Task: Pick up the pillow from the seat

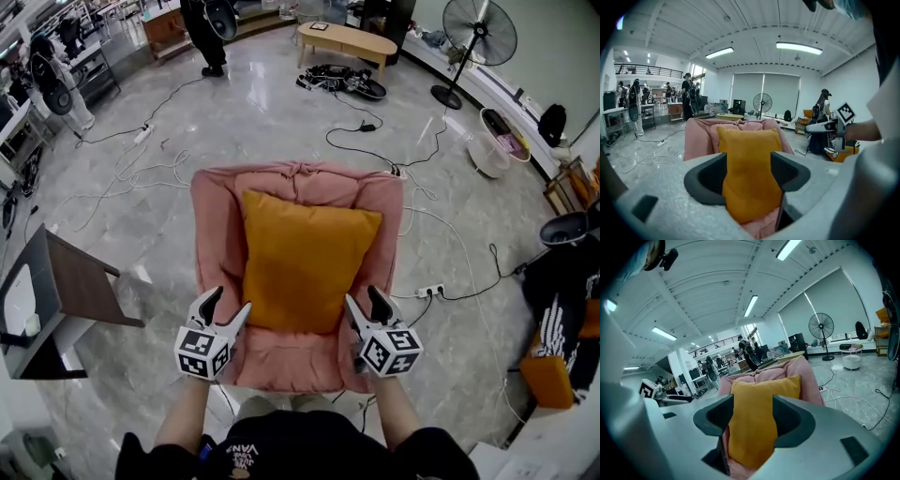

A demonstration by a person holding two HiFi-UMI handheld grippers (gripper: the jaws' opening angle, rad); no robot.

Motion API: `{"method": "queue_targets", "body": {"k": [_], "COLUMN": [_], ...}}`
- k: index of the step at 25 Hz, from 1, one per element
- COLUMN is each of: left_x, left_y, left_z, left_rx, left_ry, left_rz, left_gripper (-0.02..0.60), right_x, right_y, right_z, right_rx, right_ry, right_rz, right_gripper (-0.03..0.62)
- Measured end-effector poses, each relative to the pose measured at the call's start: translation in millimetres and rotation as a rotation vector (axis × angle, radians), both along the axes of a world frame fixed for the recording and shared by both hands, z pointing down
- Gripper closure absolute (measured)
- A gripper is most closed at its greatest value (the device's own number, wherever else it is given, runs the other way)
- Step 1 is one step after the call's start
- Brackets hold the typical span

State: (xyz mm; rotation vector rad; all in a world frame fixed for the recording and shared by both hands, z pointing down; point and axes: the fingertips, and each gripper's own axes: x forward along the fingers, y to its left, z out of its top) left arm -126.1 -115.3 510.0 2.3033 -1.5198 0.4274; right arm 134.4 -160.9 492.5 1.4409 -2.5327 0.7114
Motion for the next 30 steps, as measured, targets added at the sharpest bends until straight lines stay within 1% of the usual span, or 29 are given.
{"method": "queue_targets", "body": {"k": [4, 8, 14, 16, 19, 23, 28, 30], "left_x": [9.4, 11.6, 6.9, 6.2, 3.6, -1.7, -2.5, -3.0], "left_y": [-23.5, -44.8, -78.8, -89.4, -107.4, -126.0, -141.3, -146.8], "left_z": [-3.7, 1.7, 33.8, 45.6, 60.9, 80.4, 95.8, 101.6], "left_rx": [0.014, 0.013, -0.033, -0.051, -0.073, -0.107, -0.147, -0.166], "left_ry": [0.006, -0.006, -0.043, -0.044, -0.02, 0.038, 0.105, 0.124], "left_rz": [0.006, 0.025, 0.071, 0.082, 0.079, 0.069, 0.088, 0.088], "left_gripper": [0.295, 0.294, 0.293, 0.293, 0.291, 0.285, 0.242, 0.236], "right_x": [-0.6, 4.0, 13.7, 16.8, 20.8, 21.4, 18.5, 18.3], "right_y": [-27.3, -45.8, -74.7, -81.8, -92.8, -106.5, -121.8, -126.2], "right_z": [8.4, 21.8, 49.3, 59.5, 73.6, 94.6, 116.1, 124.8], "right_rx": [-0.004, -0.021, -0.06, -0.073, -0.09, -0.131, -0.169, -0.19], "right_ry": [0.011, 0.016, 0.026, 0.032, 0.034, 0.032, 0.04, 0.029], "right_rz": [-0.016, 0.005, 0.059, 0.067, 0.08, 0.087, 0.061, 0.056], "right_gripper": [0.349, 0.347, 0.347, 0.342, 0.33, 0.324, 0.306, 0.294]}}
